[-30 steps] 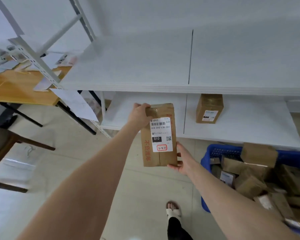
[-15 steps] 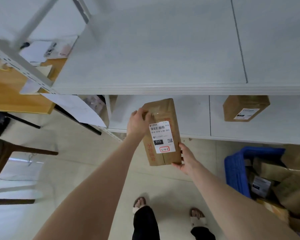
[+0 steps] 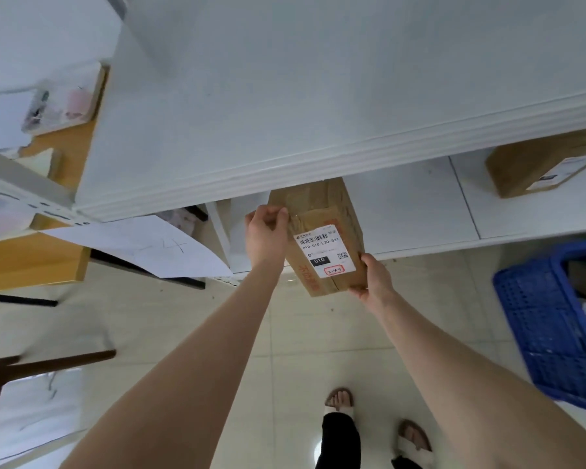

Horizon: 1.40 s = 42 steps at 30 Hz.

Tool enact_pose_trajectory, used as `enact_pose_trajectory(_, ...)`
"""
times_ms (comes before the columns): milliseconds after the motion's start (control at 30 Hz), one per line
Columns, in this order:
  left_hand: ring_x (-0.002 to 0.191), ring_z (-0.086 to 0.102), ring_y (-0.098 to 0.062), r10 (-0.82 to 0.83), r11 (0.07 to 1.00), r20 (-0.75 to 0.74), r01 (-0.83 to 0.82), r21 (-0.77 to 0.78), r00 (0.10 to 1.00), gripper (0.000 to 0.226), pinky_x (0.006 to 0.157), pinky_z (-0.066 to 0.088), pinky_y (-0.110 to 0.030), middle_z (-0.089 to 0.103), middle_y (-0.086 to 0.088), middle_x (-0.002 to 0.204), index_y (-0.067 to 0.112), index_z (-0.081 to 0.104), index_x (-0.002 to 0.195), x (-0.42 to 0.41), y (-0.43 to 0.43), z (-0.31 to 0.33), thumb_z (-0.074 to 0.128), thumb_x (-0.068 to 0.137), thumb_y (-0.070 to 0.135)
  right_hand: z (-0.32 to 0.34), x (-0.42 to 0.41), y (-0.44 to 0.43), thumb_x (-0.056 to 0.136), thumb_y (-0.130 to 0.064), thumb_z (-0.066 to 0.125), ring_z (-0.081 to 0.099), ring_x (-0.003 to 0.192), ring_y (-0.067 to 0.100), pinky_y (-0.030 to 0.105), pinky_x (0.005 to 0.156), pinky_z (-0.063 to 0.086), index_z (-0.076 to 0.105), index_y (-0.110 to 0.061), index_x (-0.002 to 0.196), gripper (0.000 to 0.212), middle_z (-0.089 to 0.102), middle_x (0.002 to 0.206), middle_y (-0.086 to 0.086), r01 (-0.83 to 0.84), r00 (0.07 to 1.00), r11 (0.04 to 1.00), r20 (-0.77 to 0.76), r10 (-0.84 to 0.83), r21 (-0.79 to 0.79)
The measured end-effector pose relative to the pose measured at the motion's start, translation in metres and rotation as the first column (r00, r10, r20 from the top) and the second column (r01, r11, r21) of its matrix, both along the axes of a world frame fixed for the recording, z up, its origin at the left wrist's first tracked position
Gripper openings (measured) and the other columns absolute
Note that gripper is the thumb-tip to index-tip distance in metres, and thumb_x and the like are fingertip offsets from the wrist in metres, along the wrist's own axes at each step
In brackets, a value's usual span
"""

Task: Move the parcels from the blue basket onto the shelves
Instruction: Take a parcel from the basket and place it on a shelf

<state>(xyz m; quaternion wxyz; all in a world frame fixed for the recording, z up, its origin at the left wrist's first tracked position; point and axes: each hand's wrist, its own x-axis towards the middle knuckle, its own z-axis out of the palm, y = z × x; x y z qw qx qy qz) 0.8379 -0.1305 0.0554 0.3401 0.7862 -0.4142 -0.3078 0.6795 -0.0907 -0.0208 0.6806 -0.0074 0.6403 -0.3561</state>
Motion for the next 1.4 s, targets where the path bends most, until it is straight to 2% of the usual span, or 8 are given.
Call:
enact_pose_trajectory(233, 0.084, 0.058, -0.007, -0.050, 0.993, -0.009, 0.048, -0.112, 0.999, 0.031, 0.083, 0.048, -0.025, 0.063, -0.001, 0.113, 0.025, 0.061, 0.120, 0.020, -0.012, -0.046, 0.057, 0.091, 0.034, -0.049, 0.030, -0.027, 0.098, -0.026, 0.044, 0.062, 0.100, 0.026, 0.039, 0.086, 0.053, 0.062, -0.018, 0.103, 0.020, 0.068, 0.105, 0.010, 0.014, 1.000, 0.997, -0.007, -0.015, -0.075)
enact_pose_trajectory(367, 0.082, 0.053, 0.005, -0.072, 0.989, -0.013, 0.070, -0.130, 0.997, 0.028, 0.083, 0.043, -0.015, 0.057, 0.005, 0.115, 0.028, 0.064, 0.118, 0.020, -0.013, -0.059, 0.060, 0.091, 0.034, -0.065, 0.036, -0.034, 0.102, -0.034, 0.041, 0.059, 0.081, 0.015, 0.031, 0.080, 0.050, 0.058, -0.023, 0.086, 0.026, 0.064, 0.087, 0.001, 0.032, 0.999, 0.992, 0.018, -0.030, -0.125)
enact_pose_trajectory(600, 0.101, 0.058, -0.009, -0.117, 0.980, 0.025, 0.120, -0.160, 0.993, 0.024, 0.093, 0.046, -0.022, 0.057, 0.003, 0.118, 0.022, 0.068, 0.109, 0.015, -0.003, -0.084, 0.052, 0.093, 0.014, -0.074, 0.047, -0.045, 0.101, -0.044, 0.041, 0.062, 0.096, 0.018, 0.028, 0.091, 0.052, 0.057, -0.014, 0.115, 0.037, 0.065, 0.096, 0.004, 0.079, 0.989, 0.971, 0.136, -0.049, -0.225)
enact_pose_trajectory(700, 0.103, 0.060, -0.011, -0.122, 0.984, 0.048, 0.127, -0.124, 0.991, 0.030, 0.094, 0.046, -0.024, 0.057, 0.002, 0.120, 0.023, 0.063, 0.120, 0.027, -0.005, -0.087, 0.048, 0.095, 0.016, -0.074, 0.050, -0.044, 0.101, -0.049, 0.038, 0.057, 0.108, 0.021, 0.032, 0.102, 0.046, 0.054, -0.016, 0.123, 0.043, 0.063, 0.101, 0.003, 0.040, 0.995, 0.967, 0.097, -0.016, -0.250)
enact_pose_trajectory(1100, 0.123, 0.049, -0.020, -0.223, 0.975, -0.022, 0.223, -0.008, 0.974, 0.044, 0.107, 0.039, -0.031, 0.051, -0.003, 0.138, 0.024, 0.043, 0.142, 0.033, -0.015, -0.095, 0.037, 0.101, 0.011, -0.049, 0.046, -0.052, 0.102, -0.046, 0.034, 0.060, 0.095, 0.018, 0.032, 0.090, 0.049, 0.056, -0.016, 0.101, 0.037, 0.065, 0.092, 0.002, -0.126, 0.976, 0.946, -0.208, 0.065, -0.298)
enact_pose_trajectory(1167, 0.126, 0.046, -0.022, -0.285, 0.958, 0.004, 0.285, 0.044, 0.958, 0.049, 0.108, 0.038, -0.032, 0.046, -0.003, 0.143, 0.025, 0.036, 0.146, 0.032, -0.015, -0.091, 0.036, 0.100, 0.011, -0.038, 0.043, -0.050, 0.103, -0.043, 0.033, 0.059, 0.090, 0.017, 0.034, 0.092, 0.046, 0.058, -0.020, 0.089, 0.036, 0.063, 0.088, -0.002, -0.214, 0.931, 0.917, -0.355, 0.087, -0.336)
enact_pose_trajectory(1233, 0.136, 0.037, -0.023, -0.357, 0.931, 0.070, 0.349, 0.111, 0.931, 0.054, 0.111, 0.033, -0.031, 0.031, -0.005, 0.153, 0.023, 0.028, 0.150, 0.031, -0.014, -0.084, 0.037, 0.098, 0.010, -0.031, 0.038, -0.049, 0.100, -0.045, 0.040, 0.056, 0.110, 0.023, 0.033, 0.095, 0.041, 0.059, -0.017, 0.116, 0.038, 0.061, 0.117, 0.003, -0.329, 0.829, 0.880, -0.550, 0.096, -0.342)
enact_pose_trajectory(1400, 0.142, 0.027, -0.020, -0.478, 0.878, 0.387, 0.430, 0.209, 0.788, 0.066, 0.108, 0.036, -0.033, 0.011, -0.001, 0.159, 0.020, 0.020, 0.152, 0.026, -0.004, -0.064, 0.043, 0.092, 0.002, -0.012, 0.030, -0.048, 0.094, -0.028, 0.058, 0.041, 0.133, 0.026, 0.040, 0.100, 0.043, 0.029, -0.017, 0.149, 0.063, 0.025, 0.154, 0.005, -0.724, 0.359, 0.669, -0.919, 0.162, -0.165)
